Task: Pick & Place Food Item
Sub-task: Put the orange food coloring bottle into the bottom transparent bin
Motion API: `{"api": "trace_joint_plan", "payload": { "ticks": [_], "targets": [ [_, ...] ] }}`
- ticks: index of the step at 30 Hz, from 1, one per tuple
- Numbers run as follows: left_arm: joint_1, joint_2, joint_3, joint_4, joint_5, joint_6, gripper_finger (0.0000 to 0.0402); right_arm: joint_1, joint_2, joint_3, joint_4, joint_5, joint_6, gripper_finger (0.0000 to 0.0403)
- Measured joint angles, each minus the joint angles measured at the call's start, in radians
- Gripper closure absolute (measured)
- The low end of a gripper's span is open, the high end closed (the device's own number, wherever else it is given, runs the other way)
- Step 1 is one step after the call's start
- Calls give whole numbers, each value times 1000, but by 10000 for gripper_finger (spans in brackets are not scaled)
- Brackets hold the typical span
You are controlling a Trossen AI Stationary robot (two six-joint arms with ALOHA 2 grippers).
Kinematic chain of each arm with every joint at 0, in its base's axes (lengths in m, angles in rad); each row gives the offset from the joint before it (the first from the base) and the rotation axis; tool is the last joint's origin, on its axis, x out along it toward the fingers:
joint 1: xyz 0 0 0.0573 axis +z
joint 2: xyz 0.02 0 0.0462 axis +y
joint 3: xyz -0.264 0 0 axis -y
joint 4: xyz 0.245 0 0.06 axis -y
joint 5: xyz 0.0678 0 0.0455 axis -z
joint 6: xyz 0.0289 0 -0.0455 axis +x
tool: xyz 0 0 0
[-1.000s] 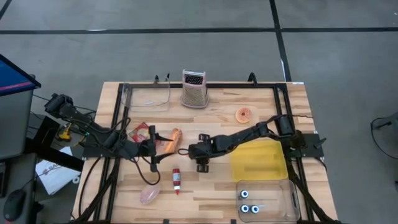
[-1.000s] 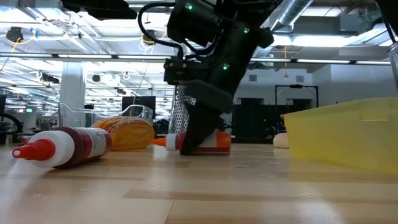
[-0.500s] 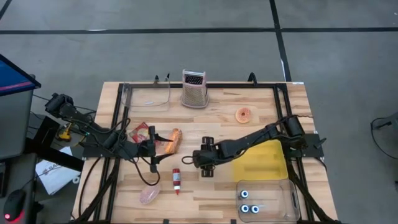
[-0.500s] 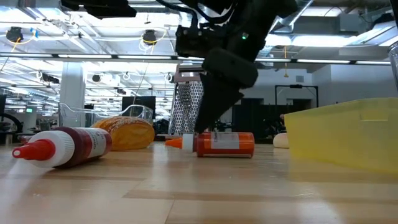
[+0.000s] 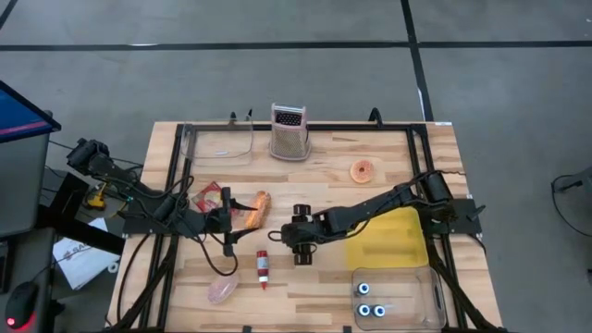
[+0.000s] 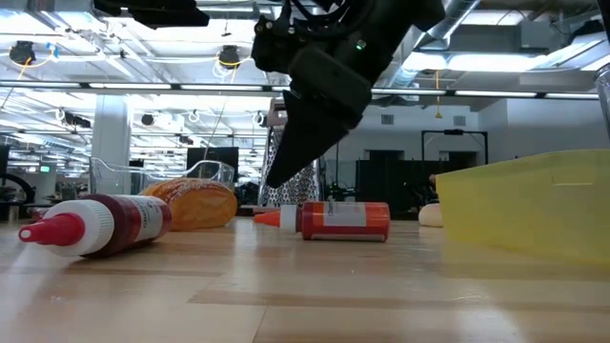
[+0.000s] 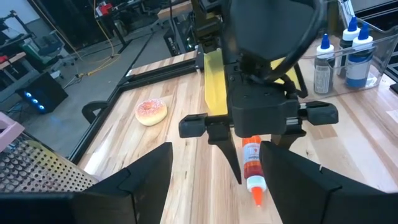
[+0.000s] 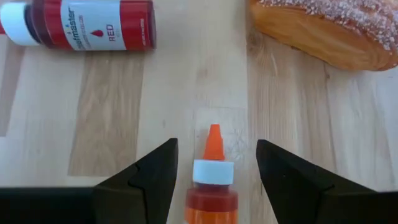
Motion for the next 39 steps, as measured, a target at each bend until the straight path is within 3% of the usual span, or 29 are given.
{"api": "trace_joint_plan", "payload": {
  "ticks": [10,21,30,39],
  "targets": [
    [1,0,0,0,0,0,166,-5,0,0,76,-48,-16,194],
    [0,0,0,11,0,5,166,-14,96,5,112,-64,-34,194],
    [0,0,0,13,0,6,166,-26,99,4,36,-49,-29,195],
    [0,0,0,11,0,5,166,-13,98,5,-7,-55,-2,257]
  ]
}}
